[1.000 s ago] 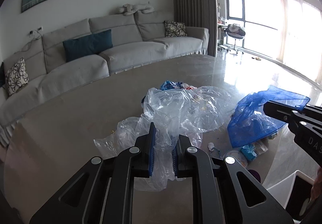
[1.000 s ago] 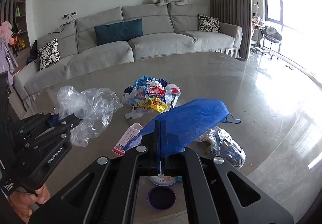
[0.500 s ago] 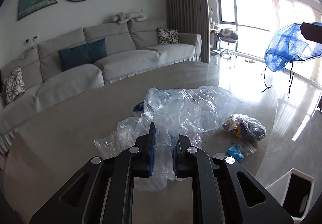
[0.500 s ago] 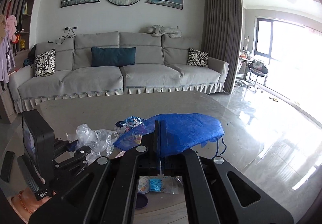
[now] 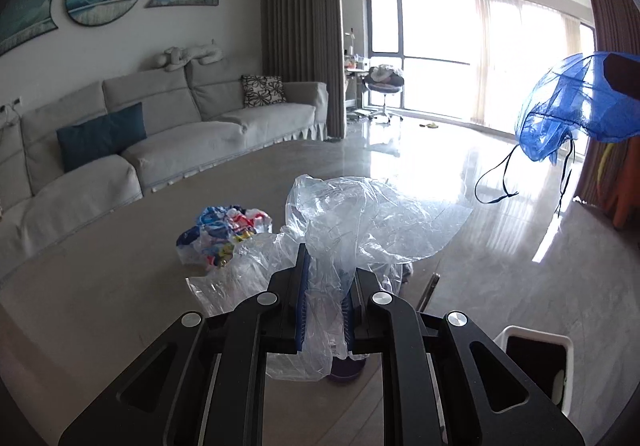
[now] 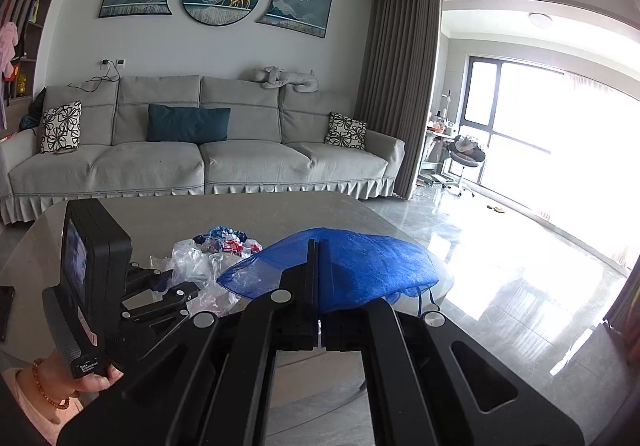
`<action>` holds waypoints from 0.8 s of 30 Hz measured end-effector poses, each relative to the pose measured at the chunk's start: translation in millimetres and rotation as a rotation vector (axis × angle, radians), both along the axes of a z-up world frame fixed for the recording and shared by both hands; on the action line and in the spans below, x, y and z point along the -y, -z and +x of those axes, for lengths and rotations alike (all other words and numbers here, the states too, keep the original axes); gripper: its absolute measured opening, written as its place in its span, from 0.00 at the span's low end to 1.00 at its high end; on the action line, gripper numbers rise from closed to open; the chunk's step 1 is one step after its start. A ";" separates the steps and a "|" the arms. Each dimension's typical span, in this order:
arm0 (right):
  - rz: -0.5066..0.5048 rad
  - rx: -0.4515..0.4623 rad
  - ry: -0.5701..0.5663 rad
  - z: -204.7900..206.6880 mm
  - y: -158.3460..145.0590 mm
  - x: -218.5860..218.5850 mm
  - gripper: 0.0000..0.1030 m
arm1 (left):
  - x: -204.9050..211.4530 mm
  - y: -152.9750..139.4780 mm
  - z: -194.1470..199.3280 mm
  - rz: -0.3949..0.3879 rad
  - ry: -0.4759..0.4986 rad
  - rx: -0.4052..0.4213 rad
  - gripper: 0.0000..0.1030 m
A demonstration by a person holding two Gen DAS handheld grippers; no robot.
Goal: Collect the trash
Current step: 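Carry the plastic bag and blue mesh bag over the trash bin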
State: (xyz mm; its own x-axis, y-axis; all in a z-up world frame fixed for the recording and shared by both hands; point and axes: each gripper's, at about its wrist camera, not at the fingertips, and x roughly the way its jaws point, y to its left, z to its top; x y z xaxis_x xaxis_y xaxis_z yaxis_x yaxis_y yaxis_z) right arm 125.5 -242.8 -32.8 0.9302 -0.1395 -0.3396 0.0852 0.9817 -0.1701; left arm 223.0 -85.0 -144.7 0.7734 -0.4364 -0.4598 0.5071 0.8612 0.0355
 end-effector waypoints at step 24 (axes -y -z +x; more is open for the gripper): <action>0.149 -0.035 0.267 -136.9 52.9 106.5 0.01 | 173.9 3.2 -128.4 0.101 0.445 -0.015 0.13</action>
